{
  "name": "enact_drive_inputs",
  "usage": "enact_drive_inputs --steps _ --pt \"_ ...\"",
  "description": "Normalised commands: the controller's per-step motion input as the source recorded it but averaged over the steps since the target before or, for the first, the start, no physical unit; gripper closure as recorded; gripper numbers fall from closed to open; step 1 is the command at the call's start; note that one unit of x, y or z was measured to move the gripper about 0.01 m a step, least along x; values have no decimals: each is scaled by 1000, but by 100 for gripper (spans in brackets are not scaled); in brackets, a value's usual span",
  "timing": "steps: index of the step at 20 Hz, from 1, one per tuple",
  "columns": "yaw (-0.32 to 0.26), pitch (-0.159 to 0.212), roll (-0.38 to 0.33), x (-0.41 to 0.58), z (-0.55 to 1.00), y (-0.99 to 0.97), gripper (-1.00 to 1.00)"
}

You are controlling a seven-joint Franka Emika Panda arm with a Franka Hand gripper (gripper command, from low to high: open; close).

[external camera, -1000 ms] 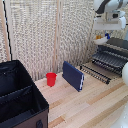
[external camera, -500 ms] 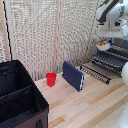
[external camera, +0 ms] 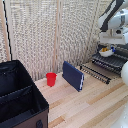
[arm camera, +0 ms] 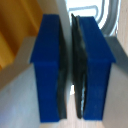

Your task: Gently stretch your hand towards the oven tray's handle, obtaining a firm grip, and draw it cautiously out of the oven. Transition your grip to the hot dog bowl, gingerly seizing the edge, and elevate it from the surface. Hover the bowl over the tray, delicately lower it, and temper your grip, establishing the bowl's equilibrium.

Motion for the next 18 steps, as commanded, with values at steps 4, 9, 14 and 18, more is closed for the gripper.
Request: enact_drive_inputs --steps 4,9,14,18 --pt "-9 -3 -3 0 -59 -74 -100" --pt "28 -16 -2 75 195 10 -100" --pt "4 1 -3 226 375 2 -100" --pt "0 26 -24 318 592 74 -100"
